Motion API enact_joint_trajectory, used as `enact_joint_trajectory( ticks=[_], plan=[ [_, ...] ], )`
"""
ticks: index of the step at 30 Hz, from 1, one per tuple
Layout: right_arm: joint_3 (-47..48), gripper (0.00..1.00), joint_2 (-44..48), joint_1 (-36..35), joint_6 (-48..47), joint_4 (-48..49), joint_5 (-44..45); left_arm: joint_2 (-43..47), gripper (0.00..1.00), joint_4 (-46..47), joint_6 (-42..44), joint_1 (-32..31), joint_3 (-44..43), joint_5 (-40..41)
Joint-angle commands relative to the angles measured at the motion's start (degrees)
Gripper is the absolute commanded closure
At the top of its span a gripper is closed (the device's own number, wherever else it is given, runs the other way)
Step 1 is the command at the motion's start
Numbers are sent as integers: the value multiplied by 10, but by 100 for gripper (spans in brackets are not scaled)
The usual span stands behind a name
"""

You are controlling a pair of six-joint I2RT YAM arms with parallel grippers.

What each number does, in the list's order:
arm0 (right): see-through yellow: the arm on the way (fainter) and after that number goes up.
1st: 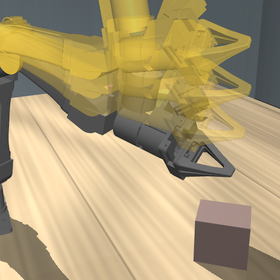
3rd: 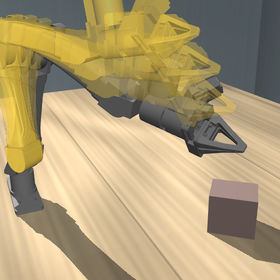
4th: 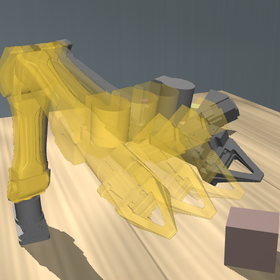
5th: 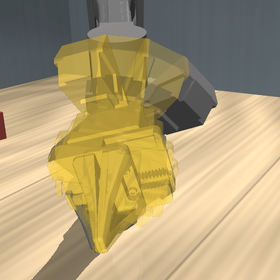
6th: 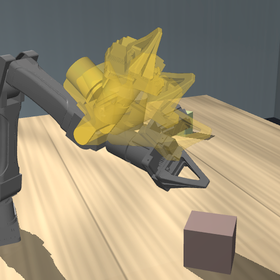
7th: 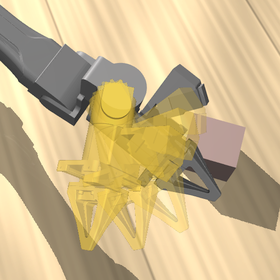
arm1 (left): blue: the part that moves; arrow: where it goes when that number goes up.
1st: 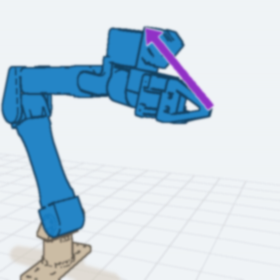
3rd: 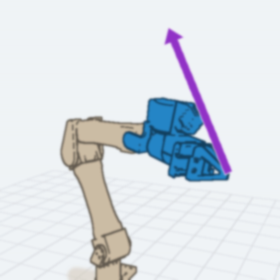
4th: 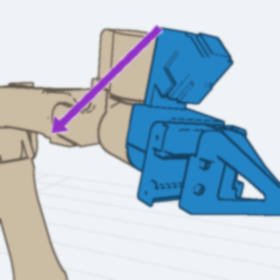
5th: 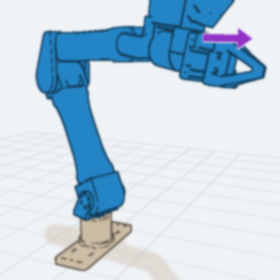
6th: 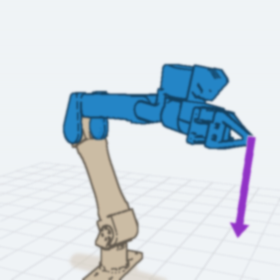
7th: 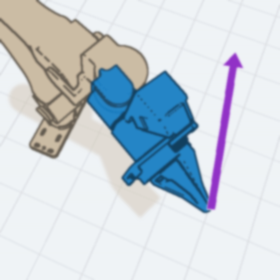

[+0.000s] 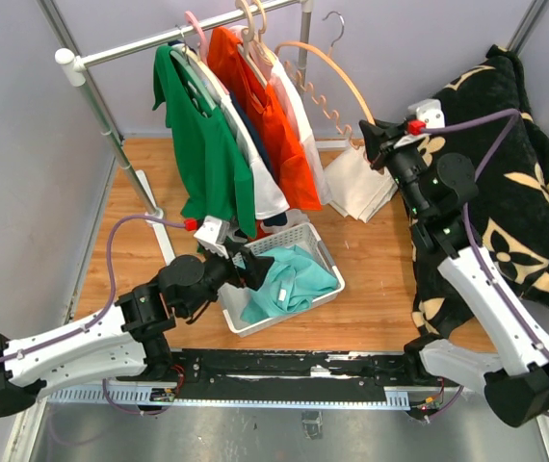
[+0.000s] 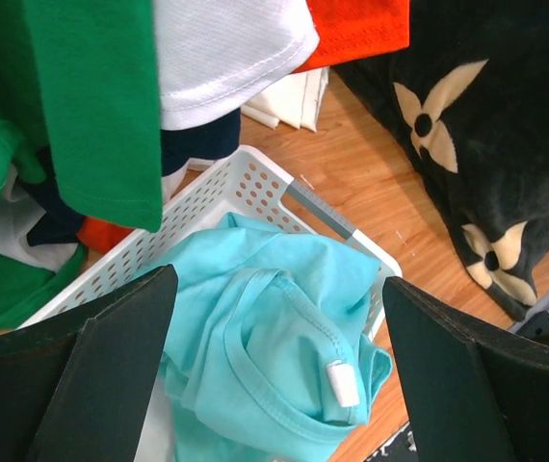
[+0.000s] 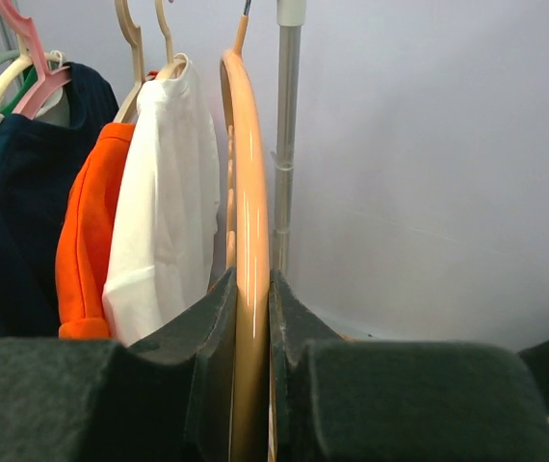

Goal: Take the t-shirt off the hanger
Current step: Place the hanger on the clothesline.

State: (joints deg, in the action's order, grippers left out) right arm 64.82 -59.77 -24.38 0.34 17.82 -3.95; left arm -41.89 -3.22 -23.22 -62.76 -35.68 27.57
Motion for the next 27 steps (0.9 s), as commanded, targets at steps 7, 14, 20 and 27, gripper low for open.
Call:
enact_joint_trajectory(
  ticks=[7,14,20,27],
  plan=[
    [99,99,-114,-5,-18,124,-38,122,8,30,12,-4,50,22],
    [154,99,-181,-5,-25,137,-53,139,8,9,12,-4,51,41],
    [184,99,-230,-5,-23,157,-62,146,8,1,8,-4,52,46],
    [226,99,-285,-5,-18,170,-68,160,8,-12,7,-4,52,57]
  ],
)
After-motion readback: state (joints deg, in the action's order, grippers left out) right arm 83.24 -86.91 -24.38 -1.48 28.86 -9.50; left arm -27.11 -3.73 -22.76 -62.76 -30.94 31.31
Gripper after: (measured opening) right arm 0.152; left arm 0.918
